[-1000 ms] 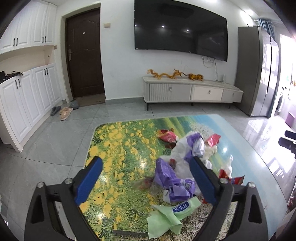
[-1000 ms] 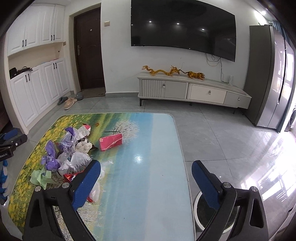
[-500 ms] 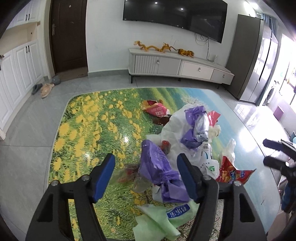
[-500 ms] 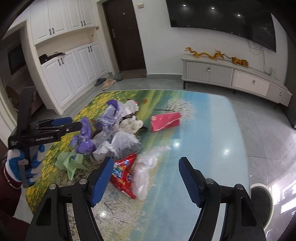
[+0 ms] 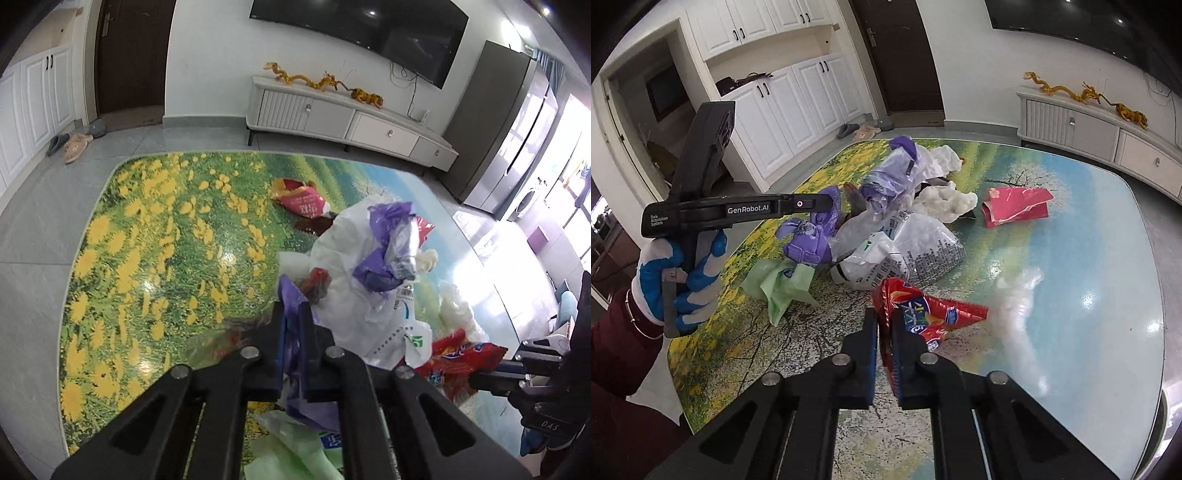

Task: Collect trash
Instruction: 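Grasp the purple bag with the left tool while the right grasps the red wrapper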

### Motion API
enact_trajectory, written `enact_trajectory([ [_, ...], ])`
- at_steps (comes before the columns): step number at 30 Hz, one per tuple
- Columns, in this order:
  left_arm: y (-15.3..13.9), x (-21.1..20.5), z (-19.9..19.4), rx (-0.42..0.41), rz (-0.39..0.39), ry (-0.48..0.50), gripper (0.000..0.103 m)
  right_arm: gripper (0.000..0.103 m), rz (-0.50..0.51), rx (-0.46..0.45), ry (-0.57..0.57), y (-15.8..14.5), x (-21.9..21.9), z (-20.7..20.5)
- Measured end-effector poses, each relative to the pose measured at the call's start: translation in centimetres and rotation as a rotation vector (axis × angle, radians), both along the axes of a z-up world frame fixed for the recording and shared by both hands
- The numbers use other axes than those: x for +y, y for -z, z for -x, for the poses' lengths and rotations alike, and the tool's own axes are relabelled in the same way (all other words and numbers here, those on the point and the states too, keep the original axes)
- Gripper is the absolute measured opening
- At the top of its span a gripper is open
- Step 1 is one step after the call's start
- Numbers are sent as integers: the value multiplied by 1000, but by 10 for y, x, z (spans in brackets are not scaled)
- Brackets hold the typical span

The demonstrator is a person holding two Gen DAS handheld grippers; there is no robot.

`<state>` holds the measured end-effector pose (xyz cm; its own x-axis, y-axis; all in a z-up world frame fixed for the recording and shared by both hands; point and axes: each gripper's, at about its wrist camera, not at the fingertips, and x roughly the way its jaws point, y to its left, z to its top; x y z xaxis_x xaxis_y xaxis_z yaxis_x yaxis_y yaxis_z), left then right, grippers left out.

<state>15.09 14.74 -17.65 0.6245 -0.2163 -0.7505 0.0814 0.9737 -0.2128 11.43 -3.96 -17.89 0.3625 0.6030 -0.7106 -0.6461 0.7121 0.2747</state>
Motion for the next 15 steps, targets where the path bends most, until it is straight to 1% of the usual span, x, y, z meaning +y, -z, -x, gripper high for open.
enact_trajectory([
  [4,-24,2,15,-79,-12,-4,2,6,-67,-6,-11,-12,-7,8],
  [9,-57,3,35,-172,4,-19,2,6,-151,-30,6,-33,-22,18],
  [12,-76,-1,47,-217,17,-18,2,6,-197,-54,23,-47,-34,25],
  [15,-93,-13,54,-261,13,5,2,6,-232,-88,66,-62,-53,29],
])
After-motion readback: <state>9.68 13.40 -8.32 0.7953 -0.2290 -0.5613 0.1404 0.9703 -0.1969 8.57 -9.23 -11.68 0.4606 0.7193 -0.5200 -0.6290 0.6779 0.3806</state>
